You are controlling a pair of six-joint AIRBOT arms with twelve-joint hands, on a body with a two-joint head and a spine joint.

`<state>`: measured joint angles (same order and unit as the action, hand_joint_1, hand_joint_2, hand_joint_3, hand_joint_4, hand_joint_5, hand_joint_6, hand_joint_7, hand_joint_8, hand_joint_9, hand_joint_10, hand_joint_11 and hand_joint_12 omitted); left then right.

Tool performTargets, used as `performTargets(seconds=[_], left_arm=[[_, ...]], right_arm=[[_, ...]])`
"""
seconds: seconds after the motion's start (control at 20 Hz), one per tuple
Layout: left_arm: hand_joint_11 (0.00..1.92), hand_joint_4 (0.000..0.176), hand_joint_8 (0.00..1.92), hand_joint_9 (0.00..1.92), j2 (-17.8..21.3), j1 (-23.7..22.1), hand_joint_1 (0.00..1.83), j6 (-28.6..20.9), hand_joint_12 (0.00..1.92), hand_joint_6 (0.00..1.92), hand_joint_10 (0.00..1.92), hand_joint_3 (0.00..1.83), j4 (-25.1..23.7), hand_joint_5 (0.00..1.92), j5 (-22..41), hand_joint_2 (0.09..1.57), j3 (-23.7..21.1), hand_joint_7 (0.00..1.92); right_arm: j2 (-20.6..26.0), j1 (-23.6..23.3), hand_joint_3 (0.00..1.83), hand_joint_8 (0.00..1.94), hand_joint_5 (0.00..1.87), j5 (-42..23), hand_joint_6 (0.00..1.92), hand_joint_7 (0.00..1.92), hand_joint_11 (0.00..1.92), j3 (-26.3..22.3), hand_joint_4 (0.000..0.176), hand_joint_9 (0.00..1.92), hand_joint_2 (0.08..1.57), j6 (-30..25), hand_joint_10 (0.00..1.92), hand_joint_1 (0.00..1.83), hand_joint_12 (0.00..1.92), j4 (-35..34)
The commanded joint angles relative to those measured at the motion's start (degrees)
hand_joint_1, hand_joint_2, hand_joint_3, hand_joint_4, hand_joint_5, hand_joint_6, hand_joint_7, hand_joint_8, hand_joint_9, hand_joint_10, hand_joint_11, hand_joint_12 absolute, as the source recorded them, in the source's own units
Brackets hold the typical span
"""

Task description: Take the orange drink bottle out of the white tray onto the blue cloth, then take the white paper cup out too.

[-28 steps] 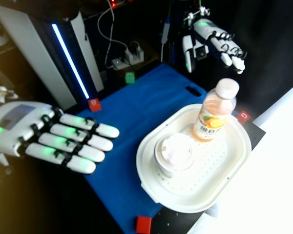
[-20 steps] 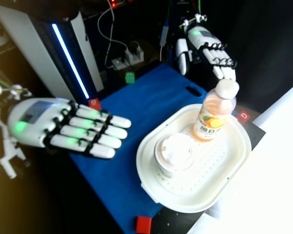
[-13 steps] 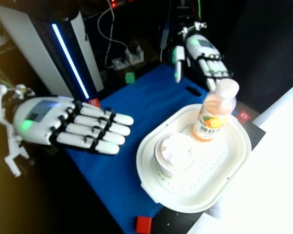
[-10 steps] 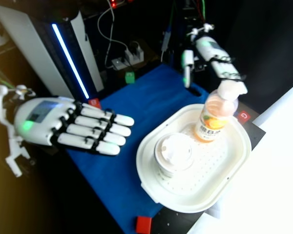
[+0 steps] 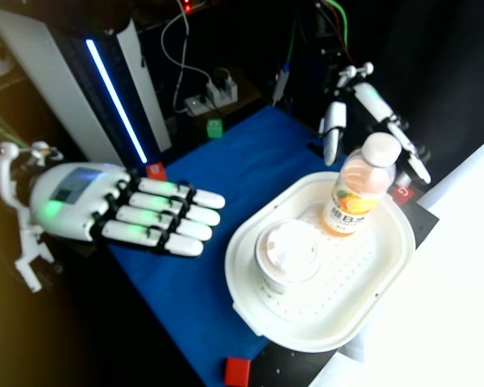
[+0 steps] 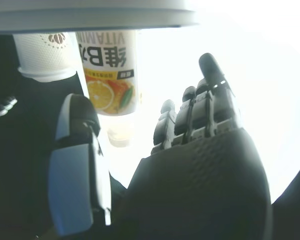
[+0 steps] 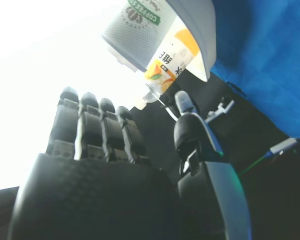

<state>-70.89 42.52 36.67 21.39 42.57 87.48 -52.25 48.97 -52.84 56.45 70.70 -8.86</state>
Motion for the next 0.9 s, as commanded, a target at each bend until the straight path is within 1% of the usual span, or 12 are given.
performTargets(seconds=[0.0, 0.05, 0.2, 0.3, 0.35, 0.4, 0.45, 0.5, 0.55, 0.7, 0.75, 0.85], left_arm=[[0.0, 0.166, 0.0, 0.0, -0.6, -0.8, 0.72, -1.8, 0.0, 0.0, 0.0, 0.0, 0.0, 0.0, 5.7, 0.97, 1.0, 0.0], [0.0, 0.15, 0.0, 0.0, -2.1, -1.0, 0.72, -3.9, 0.0, 0.0, 0.0, 0.0, 0.0, 0.0, 5.6, 0.94, 2.4, 0.0], [0.0, 0.138, 0.0, 0.0, -4.7, -1.1, 0.81, -6.2, 0.0, 0.0, 0.0, 0.0, 0.0, 0.0, 4.1, 0.87, 5.0, 0.0], [0.0, 0.102, 0.04, 0.13, -6.4, -1.1, 0.86, -8.2, 1.0, 0.0, 0.12, 0.06, 0.1, 0.0, 3.2, 0.9, 6.8, 0.13], [0.0, 0.061, 0.07, 0.26, -6.7, -1.1, 0.86, -8.7, 1.37, 0.06, 0.19, 0.04, 0.0, 0.14, 3.0, 0.92, 7.0, 0.23], [0.06, 0.041, 0.14, 0.23, -7.0, -1.1, 0.93, -8.7, 1.56, 0.34, 0.58, 0.05, 0.0, 0.2, 3.0, 0.96, 7.2, 0.29], [0.21, 0.023, 0.77, 0.27, -7.4, -1.1, 0.99, -9.3, 1.69, 0.93, 1.07, 0.03, 0.0, 0.13, 3.0, 1.01, 7.5, 0.33], [0.35, 0.0, 1.09, 0.36, -7.6, -1.1, 1.0, -9.6, 1.73, 1.23, 1.32, 0.02, -0.1, 0.08, 3.0, 1.04, 7.5, 0.34], [0.52, 0.0, 1.33, 0.51, -7.7, -1.1, 1.03, -9.6, 1.76, 1.42, 1.51, 0.02, -0.1, 0.15, 3.0, 1.07, 7.5, 0.44], [0.79, 0.0, 1.67, 0.79, -8.0, -1.1, 1.06, -9.7, 1.86, 1.54, 1.78, 0.01, -0.4, 0.19, 3.0, 1.07, 7.5, 0.66], [0.9, 0.0, 1.87, 0.86, -8.0, -1.1, 1.08, -9.9, 1.91, 1.8, 1.89, 0.0, -0.6, 0.32, 3.2, 1.06, 7.5, 0.68], [1.03, 0.0, 1.92, 0.98, -8.0, -1.1, 1.07, -10.4, 1.92, 1.92, 1.92, 0.0, -1.1, 0.67, 3.6, 1.07, 7.4, 0.82]], right_arm=[[0.0, -0.3, 0.0, 0.0, 0.0, -7.0, 0.0, 0.0, 0.0, 0.1, 0.0, 0.0, 1.39, 0.2, 0.0, 0.28, 0.0, 0.2], [0.0, -0.2, 0.0, 0.0, 0.0, -7.0, 0.0, 0.0, 0.0, 0.1, 0.0, 0.0, 1.38, 0.2, 0.0, 0.32, 0.0, 0.2], [-0.1, -0.2, 0.0, 0.0, 0.0, -7.0, 0.0, 0.0, 0.0, 0.1, 0.0, 0.0, 1.38, 0.2, 0.0, 0.34, 0.0, 0.2], [-0.1, -0.1, 0.0, 0.0, 0.0, -7.0, 0.0, 0.0, 0.0, 0.1, 0.0, 0.0, 1.39, 0.2, 0.0, 0.27, 0.0, 0.2], [-0.1, 0.0, 0.0, 0.0, 0.0, -7.0, 0.0, 0.0, 0.0, 0.1, 0.0, 0.0, 1.4, 0.2, 0.0, 0.26, 0.0, 0.2], [-0.1, 0.0, 0.0, 0.0, 0.0, -7.0, 0.0, 0.0, 0.0, 0.1, 0.0, 0.0, 1.41, 0.2, 0.0, 0.25, 0.0, 0.2], [-0.1, 0.1, 0.01, 0.0, 0.0, -7.0, 0.0, 0.0, 0.0, 0.1, 0.0, 0.0, 1.41, 0.2, 0.0, 0.22, 0.0, 0.2], [-0.1, 0.1, 0.01, 0.0, 0.0, -7.0, 0.0, 0.0, 0.0, 0.1, 0.0, 0.0, 1.41, 0.2, 0.0, 0.22, 0.0, 0.2], [-0.1, 0.1, 0.0, 0.0, 0.0, -7.0, 0.0, 0.0, 0.0, 0.1, 0.0, 0.0, 1.41, 0.2, 0.0, 0.27, 0.0, 0.1], [-0.1, 0.1, 0.0, 0.0, 0.0, -7.0, 0.0, 0.0, 0.0, 0.1, 0.0, 0.0, 1.41, 0.2, 0.0, 0.36, 0.0, 0.1], [-0.1, 0.1, 0.0, 0.0, 0.0, -7.0, 0.0, 0.0, 0.0, 0.1, 0.0, 0.0, 1.41, 0.2, 0.0, 0.36, 0.0, 0.1], [-0.1, 0.1, 0.0, 0.0, 0.0, -7.0, 0.0, 0.0, 0.0, 0.1, 0.0, 0.0, 1.41, 0.2, 0.0, 0.35, 0.0, 0.1]])
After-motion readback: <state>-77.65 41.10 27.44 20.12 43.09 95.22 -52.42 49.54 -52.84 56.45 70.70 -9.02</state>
